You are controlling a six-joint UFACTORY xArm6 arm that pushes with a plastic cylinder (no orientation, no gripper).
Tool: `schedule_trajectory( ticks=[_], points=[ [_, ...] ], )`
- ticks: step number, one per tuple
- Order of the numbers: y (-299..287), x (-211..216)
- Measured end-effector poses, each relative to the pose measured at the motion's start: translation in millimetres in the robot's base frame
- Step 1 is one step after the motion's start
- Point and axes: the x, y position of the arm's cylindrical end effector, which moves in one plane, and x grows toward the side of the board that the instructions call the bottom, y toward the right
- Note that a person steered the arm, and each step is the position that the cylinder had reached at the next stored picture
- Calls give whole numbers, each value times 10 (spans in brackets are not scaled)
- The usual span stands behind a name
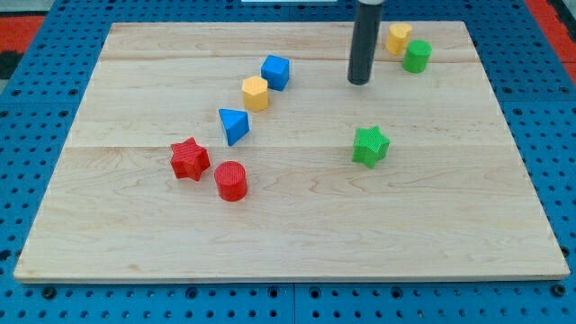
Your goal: Move the green circle left a bit
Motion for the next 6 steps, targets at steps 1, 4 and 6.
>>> schedule_trajectory(
  ticks=[1,4,6],
  points=[
    [774,13],
    [1414,-660],
    [1033,-652]
  ],
)
